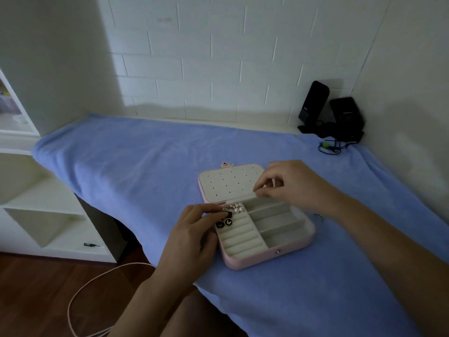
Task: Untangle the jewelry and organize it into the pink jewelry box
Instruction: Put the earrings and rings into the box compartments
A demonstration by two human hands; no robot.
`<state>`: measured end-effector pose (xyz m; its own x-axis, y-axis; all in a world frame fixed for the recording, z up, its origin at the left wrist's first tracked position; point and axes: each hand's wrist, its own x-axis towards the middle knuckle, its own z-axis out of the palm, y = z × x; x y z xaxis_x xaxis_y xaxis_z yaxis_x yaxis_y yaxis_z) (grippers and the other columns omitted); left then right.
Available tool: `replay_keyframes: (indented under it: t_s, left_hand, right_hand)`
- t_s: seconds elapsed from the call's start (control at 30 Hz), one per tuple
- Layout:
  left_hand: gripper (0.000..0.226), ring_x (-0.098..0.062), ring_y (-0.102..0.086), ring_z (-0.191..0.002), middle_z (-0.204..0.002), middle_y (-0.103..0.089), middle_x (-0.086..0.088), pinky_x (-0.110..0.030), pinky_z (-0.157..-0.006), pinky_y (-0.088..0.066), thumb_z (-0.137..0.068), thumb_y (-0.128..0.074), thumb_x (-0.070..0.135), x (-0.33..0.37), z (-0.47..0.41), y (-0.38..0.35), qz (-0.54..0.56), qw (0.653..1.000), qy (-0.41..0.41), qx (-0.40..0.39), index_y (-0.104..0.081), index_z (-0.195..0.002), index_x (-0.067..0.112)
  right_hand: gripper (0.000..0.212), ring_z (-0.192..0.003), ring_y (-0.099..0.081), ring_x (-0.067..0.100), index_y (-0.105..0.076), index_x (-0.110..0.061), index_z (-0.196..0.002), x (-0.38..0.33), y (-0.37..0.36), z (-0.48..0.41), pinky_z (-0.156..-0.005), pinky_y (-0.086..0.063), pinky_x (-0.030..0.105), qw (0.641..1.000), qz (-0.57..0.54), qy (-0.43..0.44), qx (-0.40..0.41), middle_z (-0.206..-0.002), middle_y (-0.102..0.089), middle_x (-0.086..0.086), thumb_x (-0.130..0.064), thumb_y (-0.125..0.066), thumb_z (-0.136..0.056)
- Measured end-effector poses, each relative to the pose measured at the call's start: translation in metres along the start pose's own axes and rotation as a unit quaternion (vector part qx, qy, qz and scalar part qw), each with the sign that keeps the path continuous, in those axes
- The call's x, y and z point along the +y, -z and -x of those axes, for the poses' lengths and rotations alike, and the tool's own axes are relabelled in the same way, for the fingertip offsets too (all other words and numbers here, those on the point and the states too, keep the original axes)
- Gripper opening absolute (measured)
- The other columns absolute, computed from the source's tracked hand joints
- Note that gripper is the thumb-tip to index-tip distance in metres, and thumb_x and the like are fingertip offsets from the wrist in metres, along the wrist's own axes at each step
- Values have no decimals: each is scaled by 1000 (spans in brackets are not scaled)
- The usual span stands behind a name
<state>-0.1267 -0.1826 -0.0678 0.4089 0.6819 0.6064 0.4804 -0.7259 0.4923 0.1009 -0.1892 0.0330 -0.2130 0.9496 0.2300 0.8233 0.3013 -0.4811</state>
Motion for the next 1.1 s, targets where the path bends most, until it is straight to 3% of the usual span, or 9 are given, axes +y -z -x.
replay_keyframes:
  t_s: [0.13, 0.27, 0.33, 0.53, 0.67, 0.9, 1.1]
  left_hand:
    - [41, 2, -42, -111, -116, -52, 15, -5, -94, -34, -83, -38, 17, -1, 3, -1, -13, 1000, -11, 7, -69, -110, 18]
    - [41, -7, -48, -110, -115, -58, 8, -17, -89, -41, -84, -38, 16, -1, 3, -3, -24, 1000, -10, 12, -69, -109, 17]
    - [40, -8, -49, -110, -115, -58, 7, -15, -89, -42, -85, -37, 16, 1, 4, -4, -26, 999, -8, 19, -69, -109, 17]
    - [40, -4, -49, -109, -116, -54, 12, -7, -94, -37, -87, -36, 19, 7, 8, -7, -17, 999, 13, 32, -68, -111, 18]
    - [40, -3, -50, -108, -116, -55, 12, -7, -92, -37, -86, -35, 18, 8, 9, -8, -13, 999, 20, 39, -67, -110, 18]
    - [38, -3, -52, -108, -117, -55, 14, -6, -90, -39, -88, -35, 20, 8, 8, -9, -9, 999, 24, 41, -67, -109, 19]
    - [38, -4, -53, -107, -117, -55, 14, -7, -88, -40, -89, -35, 21, 6, 9, -9, -9, 999, 31, 41, -67, -110, 18]
  right_hand:
    - [8, -55, -55, -5, -71, -28, -74, 27, 38, 9, -55, -40, 7, 994, 14, -86, -68, -65, -67, -14, -23, -73, -80]
    - [8, -50, -55, -1, -73, -25, -76, 59, 59, 21, -50, -41, 10, 977, 44, -161, -136, -64, -70, -8, -17, -75, -78]
    - [10, -51, -55, -1, -73, -24, -75, 70, 61, 26, -51, -42, 11, 972, 53, -178, -142, -66, -71, -4, -14, -76, -77]
    - [15, -62, -63, 7, -70, -25, -77, 92, 51, 31, -56, -44, 12, 979, 72, -179, -67, -72, -70, -4, -11, -73, -80]
    - [17, -64, -61, 3, -69, -19, -87, 102, 49, 33, -50, -39, 4, 980, 58, -189, -16, -78, -66, -5, -4, -62, -87]
    - [27, -71, -56, -6, -69, -27, -101, 108, 49, 36, -62, -42, 7, 971, 87, -178, -130, -95, -65, -12, -17, -77, -77]
    - [18, -58, -57, -10, -71, -25, -80, 107, 50, 38, -54, -40, 6, 979, 45, -168, -111, -72, -67, -12, -11, -79, -74]
